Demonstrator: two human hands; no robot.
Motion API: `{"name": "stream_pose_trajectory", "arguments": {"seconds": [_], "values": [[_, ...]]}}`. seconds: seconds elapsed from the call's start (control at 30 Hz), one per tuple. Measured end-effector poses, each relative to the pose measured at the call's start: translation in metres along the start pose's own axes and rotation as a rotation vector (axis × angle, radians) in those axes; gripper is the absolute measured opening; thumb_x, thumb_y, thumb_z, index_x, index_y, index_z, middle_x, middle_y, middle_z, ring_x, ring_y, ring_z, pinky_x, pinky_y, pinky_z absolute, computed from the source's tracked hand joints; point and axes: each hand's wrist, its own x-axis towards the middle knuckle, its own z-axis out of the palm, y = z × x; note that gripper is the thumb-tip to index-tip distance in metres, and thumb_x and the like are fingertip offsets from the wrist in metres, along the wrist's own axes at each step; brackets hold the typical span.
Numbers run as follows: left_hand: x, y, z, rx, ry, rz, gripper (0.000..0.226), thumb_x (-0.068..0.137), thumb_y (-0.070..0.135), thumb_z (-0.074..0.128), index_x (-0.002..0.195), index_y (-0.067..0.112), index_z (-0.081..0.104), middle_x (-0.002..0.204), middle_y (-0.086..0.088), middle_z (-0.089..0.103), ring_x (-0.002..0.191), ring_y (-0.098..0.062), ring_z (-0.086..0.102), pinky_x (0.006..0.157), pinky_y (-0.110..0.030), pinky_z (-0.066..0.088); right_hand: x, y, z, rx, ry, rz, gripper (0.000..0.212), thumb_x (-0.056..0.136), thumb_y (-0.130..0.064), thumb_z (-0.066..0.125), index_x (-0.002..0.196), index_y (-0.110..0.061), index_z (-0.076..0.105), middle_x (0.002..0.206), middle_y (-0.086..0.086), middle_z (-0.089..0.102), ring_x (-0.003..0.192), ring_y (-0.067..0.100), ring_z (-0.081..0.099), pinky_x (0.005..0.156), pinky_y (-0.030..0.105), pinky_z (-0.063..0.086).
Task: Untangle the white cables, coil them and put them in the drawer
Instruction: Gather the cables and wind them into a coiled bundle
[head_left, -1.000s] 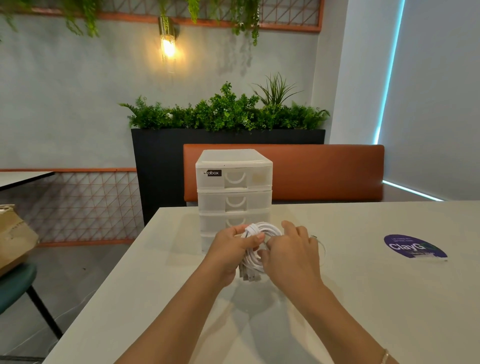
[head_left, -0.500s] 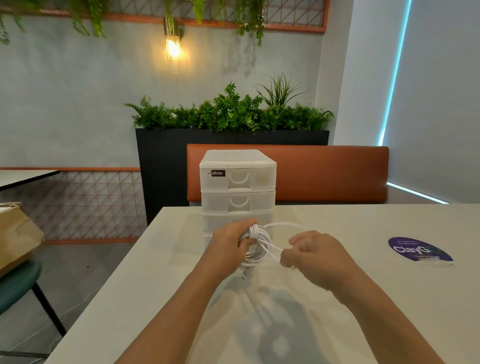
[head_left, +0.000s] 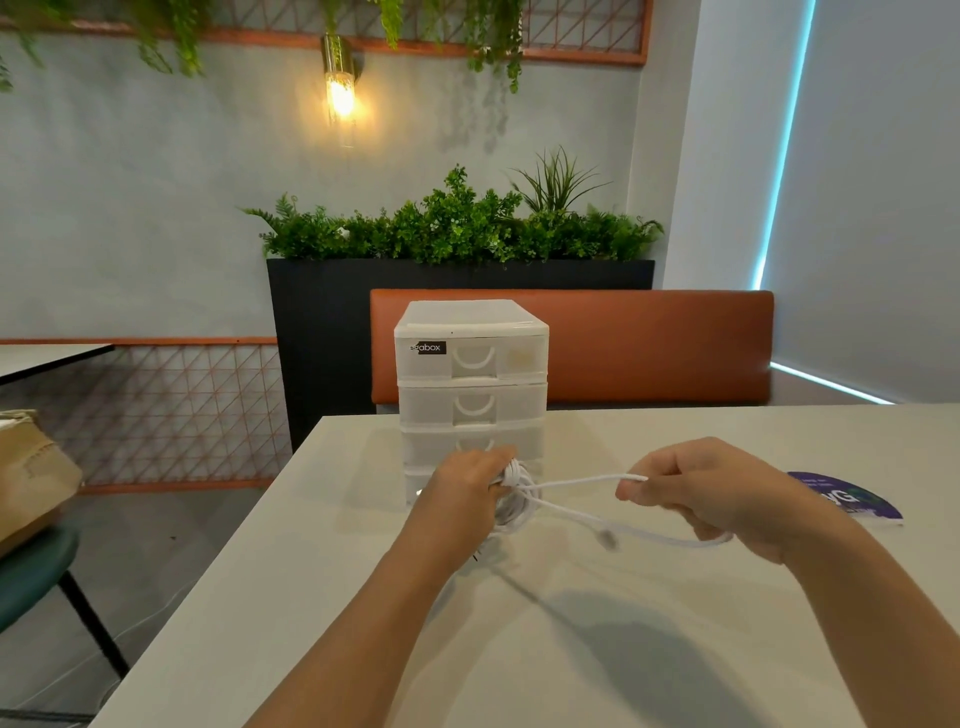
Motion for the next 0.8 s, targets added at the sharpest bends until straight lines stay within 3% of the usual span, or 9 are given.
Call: {"name": "stream_pose_trajectory", "arguments": {"seconds": [0.13, 0.2, 0.27, 0.33, 0.43, 0.53, 0.63, 0.73, 0.8], "values": [[0.002, -0.003, 0.007, 0.103, -0.022, 0.056, 0.029, 0.062, 0.002, 0.058, 0.088, 0.005, 0.071, 0.063, -0.007, 0.064, 0.054, -0.027, 0.059, 0.046, -0.028, 0.048, -0.004, -0.008, -0.012, -0.198, 0.085, -0.114, 0.01, 0.084, -0.026, 0.068, 0.076, -0.023, 0.073, 0.073, -0.008, 0.066, 0.061, 0.009, 0.053, 0.059, 0.021, 0.043], [0.004, -0.004, 0.006, 0.156, 0.014, 0.107, 0.03, 0.058, 0.003, 0.059, 0.086, 0.007, 0.072, 0.061, -0.004, 0.064, 0.05, -0.024, 0.058, 0.044, -0.023, 0.045, -0.004, -0.009, -0.019, -0.162, 0.082, -0.131, 0.009, 0.084, -0.027, 0.068, 0.08, -0.022, 0.074, 0.074, -0.011, 0.068, 0.054, 0.009, 0.054, 0.064, 0.025, 0.049], [0.004, -0.005, 0.006, 0.197, 0.032, 0.142, 0.032, 0.056, 0.004, 0.06, 0.086, 0.008, 0.072, 0.062, -0.003, 0.065, 0.05, -0.022, 0.059, 0.044, -0.021, 0.044, -0.005, -0.007, -0.023, -0.193, 0.077, -0.141, 0.01, 0.085, -0.028, 0.067, 0.08, -0.023, 0.074, 0.06, -0.016, 0.063, 0.045, 0.004, 0.047, 0.055, 0.021, 0.043], [0.003, -0.006, 0.007, 0.207, 0.027, 0.158, 0.032, 0.056, 0.004, 0.061, 0.086, 0.008, 0.072, 0.062, -0.004, 0.066, 0.05, -0.022, 0.059, 0.046, -0.021, 0.046, -0.001, -0.003, -0.027, -0.38, 0.151, -0.167, 0.01, 0.085, -0.034, 0.065, 0.077, -0.032, 0.07, 0.071, -0.016, 0.067, 0.062, 0.002, 0.056, 0.059, 0.019, 0.044], [0.004, -0.007, 0.009, 0.192, -0.005, 0.157, 0.037, 0.054, -0.003, 0.068, 0.09, 0.006, 0.071, 0.065, -0.007, 0.067, 0.053, -0.025, 0.06, 0.049, -0.026, 0.052, 0.002, -0.006, -0.025, -0.697, 0.348, -0.111, 0.011, 0.087, -0.046, 0.059, 0.085, -0.039, 0.067, 0.093, -0.008, 0.068, 0.085, 0.014, 0.059, 0.074, 0.029, 0.049], [0.006, -0.005, 0.008, 0.192, -0.022, 0.159, 0.051, 0.044, -0.014, 0.08, 0.091, 0.004, 0.07, 0.065, -0.01, 0.066, 0.054, -0.027, 0.06, 0.048, -0.029, 0.053, 0.0, -0.016, -0.02, -0.856, 0.495, -0.071, 0.027, 0.085, -0.058, 0.054, 0.084, -0.034, 0.066, 0.088, -0.006, 0.066, 0.087, 0.019, 0.059, 0.069, 0.029, 0.045], [0.007, -0.004, 0.007, 0.209, -0.005, 0.174, 0.056, 0.042, -0.013, 0.083, 0.094, 0.003, 0.071, 0.066, -0.01, 0.066, 0.055, -0.026, 0.061, 0.049, -0.028, 0.052, -0.001, -0.025, -0.021, -0.91, 0.562, -0.05, 0.041, 0.079, -0.065, 0.055, 0.069, -0.026, 0.061, 0.074, -0.004, 0.062, 0.078, 0.02, 0.059, 0.066, 0.028, 0.046], [0.009, -0.004, 0.008, 0.213, 0.055, 0.189, 0.046, 0.051, -0.007, 0.078, 0.096, 0.003, 0.071, 0.067, -0.009, 0.066, 0.057, -0.026, 0.061, 0.05, -0.027, 0.052, 0.004, -0.027, -0.033, -0.94, 0.506, 0.045, 0.053, 0.068, -0.074, 0.058, 0.064, -0.022, 0.06, 0.067, -0.004, 0.06, 0.071, 0.018, 0.057, 0.064, 0.028, 0.048], [0.01, -0.005, 0.007, 0.202, 0.127, 0.198, 0.041, 0.059, -0.003, 0.065, 0.099, 0.007, 0.067, 0.066, -0.008, 0.065, 0.058, -0.027, 0.061, 0.05, -0.027, 0.052, 0.006, -0.024, -0.041, -0.994, 0.351, 0.124, 0.058, 0.064, -0.076, 0.06, 0.057, -0.019, 0.061, 0.054, -0.007, 0.062, 0.061, 0.012, 0.058, 0.063, 0.027, 0.048]]}}
